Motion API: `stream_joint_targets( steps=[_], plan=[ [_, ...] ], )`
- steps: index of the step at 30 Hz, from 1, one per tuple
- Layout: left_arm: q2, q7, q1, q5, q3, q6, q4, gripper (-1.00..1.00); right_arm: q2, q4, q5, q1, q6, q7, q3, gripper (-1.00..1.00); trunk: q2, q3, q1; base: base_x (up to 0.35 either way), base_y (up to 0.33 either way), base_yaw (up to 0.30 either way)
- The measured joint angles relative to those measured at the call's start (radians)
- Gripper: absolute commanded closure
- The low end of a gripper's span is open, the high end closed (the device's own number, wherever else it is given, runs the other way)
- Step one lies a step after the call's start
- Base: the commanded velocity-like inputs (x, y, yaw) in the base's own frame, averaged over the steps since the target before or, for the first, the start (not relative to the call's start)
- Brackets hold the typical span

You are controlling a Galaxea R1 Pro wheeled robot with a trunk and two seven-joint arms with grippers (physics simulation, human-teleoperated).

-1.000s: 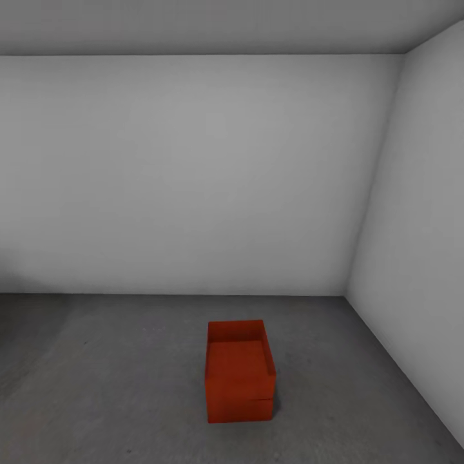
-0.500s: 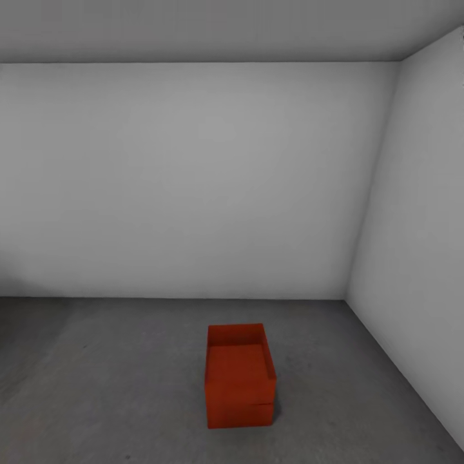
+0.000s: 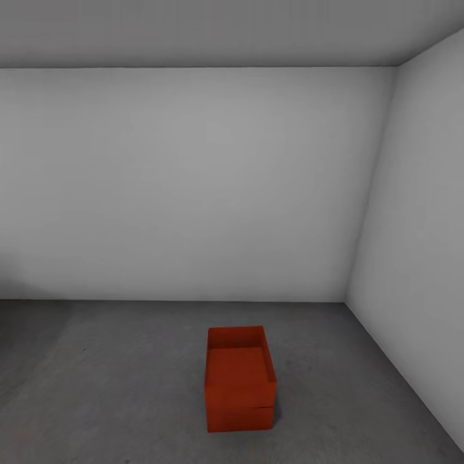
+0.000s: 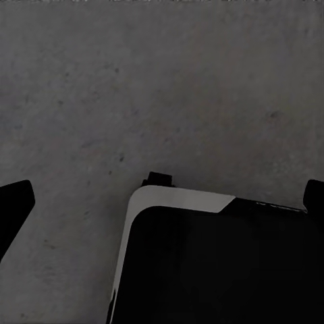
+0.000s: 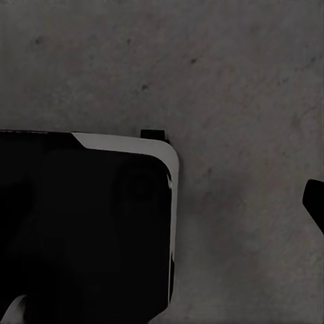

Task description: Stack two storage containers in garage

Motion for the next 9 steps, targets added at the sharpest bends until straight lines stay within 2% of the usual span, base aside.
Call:
stream_joint_targets(
  steps=[9],
  plan=[
    [0.001,0.000,0.000,0.000,-0.001,0.000,-0.001,-1.00,0.001,-0.001,0.001,-0.001,0.004,-0.004,-0.001,-1.00,0.000,0.000,0.000,0.000,0.000,0.000]
  ],
)
